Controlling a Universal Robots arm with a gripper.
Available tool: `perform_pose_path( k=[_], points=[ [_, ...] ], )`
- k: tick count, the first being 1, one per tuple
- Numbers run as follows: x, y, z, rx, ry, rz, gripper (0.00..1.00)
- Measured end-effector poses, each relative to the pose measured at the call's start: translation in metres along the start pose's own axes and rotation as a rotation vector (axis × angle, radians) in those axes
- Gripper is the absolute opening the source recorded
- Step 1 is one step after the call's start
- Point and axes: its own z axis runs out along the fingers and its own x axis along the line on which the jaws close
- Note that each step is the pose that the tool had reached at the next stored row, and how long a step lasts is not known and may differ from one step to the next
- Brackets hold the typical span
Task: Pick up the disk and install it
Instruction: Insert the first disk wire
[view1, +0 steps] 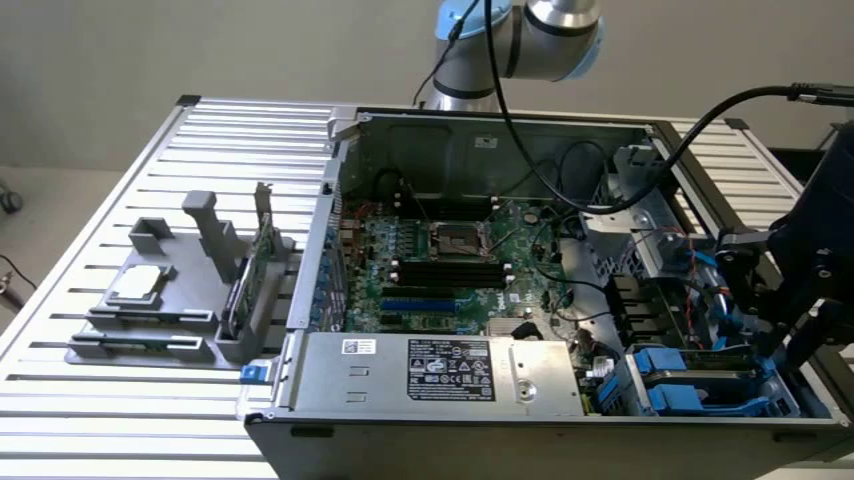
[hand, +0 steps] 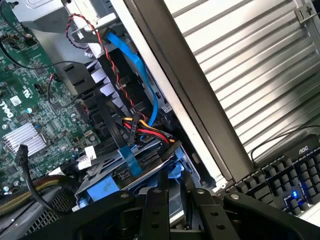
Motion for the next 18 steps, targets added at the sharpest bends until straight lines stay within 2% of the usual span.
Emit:
perform_pose_path(
  k=[10, 12, 14, 16, 18],
  points=[
    [0.001, -0.0004, 0.0053, 0.0200, -0.0051, 0.133, 0.25],
    [0.001, -0.0004, 0.0049, 0.0193, -0.0036, 0.146, 0.25],
    [0.000, -0.0001, 0.0024, 0.0151, 0.0004, 0.150, 0.25],
    [-0.002, 0.0009, -0.0017, 0.0126, 0.0045, 0.151, 0.25],
    [-0.004, 0.0017, -0.0071, 0.0128, 0.0082, 0.151, 0.25]
  ],
)
